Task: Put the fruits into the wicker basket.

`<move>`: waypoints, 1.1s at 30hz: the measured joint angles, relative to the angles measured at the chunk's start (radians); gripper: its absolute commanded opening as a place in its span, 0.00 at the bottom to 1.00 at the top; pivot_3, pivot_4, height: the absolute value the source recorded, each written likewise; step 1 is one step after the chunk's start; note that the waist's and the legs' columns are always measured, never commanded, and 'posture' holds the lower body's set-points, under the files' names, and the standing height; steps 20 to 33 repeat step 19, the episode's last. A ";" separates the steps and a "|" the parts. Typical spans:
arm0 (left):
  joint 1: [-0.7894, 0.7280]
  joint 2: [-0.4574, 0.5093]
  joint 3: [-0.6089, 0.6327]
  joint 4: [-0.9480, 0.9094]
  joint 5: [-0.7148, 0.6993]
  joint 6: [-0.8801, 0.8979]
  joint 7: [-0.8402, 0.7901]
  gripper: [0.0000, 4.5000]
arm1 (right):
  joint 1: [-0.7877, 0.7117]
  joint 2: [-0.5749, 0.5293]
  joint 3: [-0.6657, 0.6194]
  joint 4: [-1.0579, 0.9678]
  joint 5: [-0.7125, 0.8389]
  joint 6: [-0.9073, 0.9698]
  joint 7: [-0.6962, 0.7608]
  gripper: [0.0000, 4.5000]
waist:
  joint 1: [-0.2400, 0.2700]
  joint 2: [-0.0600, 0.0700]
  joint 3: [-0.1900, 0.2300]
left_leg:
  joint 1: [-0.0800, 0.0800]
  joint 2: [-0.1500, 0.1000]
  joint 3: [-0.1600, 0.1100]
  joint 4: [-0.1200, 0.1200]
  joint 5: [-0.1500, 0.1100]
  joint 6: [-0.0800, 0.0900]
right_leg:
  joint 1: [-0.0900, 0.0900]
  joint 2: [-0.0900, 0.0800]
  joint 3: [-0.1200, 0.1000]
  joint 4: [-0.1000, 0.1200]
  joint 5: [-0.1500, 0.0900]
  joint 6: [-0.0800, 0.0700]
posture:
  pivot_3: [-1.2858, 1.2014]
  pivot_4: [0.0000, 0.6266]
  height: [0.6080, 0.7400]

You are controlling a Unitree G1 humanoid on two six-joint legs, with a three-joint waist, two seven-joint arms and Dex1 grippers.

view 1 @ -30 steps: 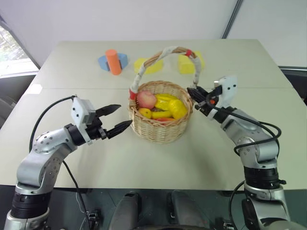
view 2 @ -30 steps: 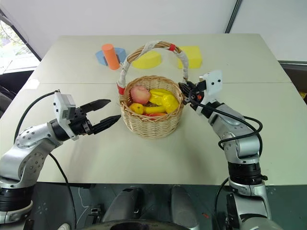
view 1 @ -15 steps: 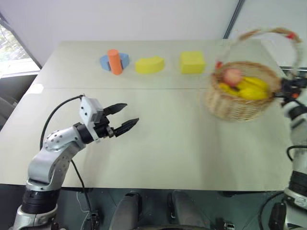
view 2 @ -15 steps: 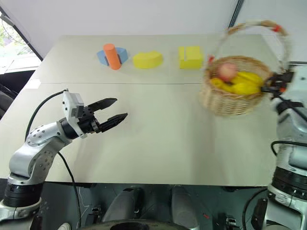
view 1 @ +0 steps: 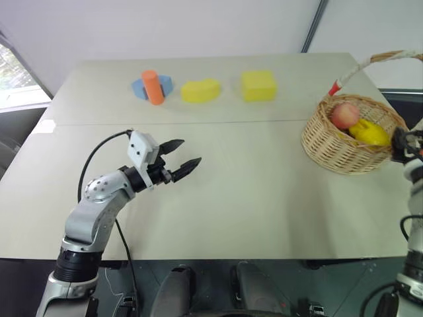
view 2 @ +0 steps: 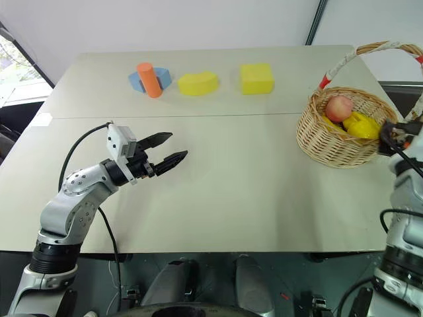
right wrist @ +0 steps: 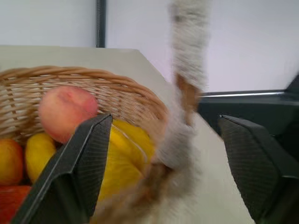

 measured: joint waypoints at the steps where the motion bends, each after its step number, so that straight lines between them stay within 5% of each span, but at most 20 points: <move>1: 0.009 0.003 0.012 0.016 0.008 -0.001 0.011 0.84 | 0.042 0.000 -0.025 -0.038 0.006 -0.008 0.014 0.77 | 0.003 0.000 0.000 | 0.000 0.000 0.000 0.000 0.000 0.000 | 0.000 0.000 0.000 0.000 0.000 0.000 | 0.52 0.24 1.00; 6: 0.039 0.025 0.069 0.099 0.047 -0.028 0.037 0.84 | 0.241 -0.011 -0.046 -0.215 0.069 -0.071 0.211 0.77 | -0.004 0.000 0.000 | 0.004 0.001 0.000 -0.001 0.000 0.000 | 0.003 0.001 0.000 0.000 0.000 0.000 | 0.52 0.24 1.00; 12: 0.076 0.027 0.087 0.188 0.091 -0.119 0.044 0.84 | 0.373 -0.084 0.273 -0.472 0.207 0.011 0.497 0.77 | 0.000 -0.001 0.000 | 0.013 0.002 -0.002 -0.002 0.000 0.001 | 0.013 0.001 -0.001 -0.005 0.000 0.000 | 0.52 0.24 1.00; 19: 0.147 0.030 0.111 0.191 0.130 -0.145 0.081 0.84 | 0.271 -0.030 0.429 -0.314 0.114 -0.037 0.500 0.77 | 0.007 -0.002 0.000 | 0.010 0.000 -0.002 -0.002 -0.001 0.001 | 0.013 -0.002 -0.001 -0.008 0.001 0.003 | 0.52 0.24 1.00; 33: 0.147 0.030 0.111 0.191 0.130 -0.145 0.081 0.84 | 0.271 -0.030 0.429 -0.314 0.114 -0.037 0.500 0.77 | 0.007 -0.002 0.000 | 0.010 0.000 -0.002 -0.002 -0.001 0.001 | 0.013 -0.002 -0.001 -0.008 0.001 0.003 | 0.52 0.24 1.00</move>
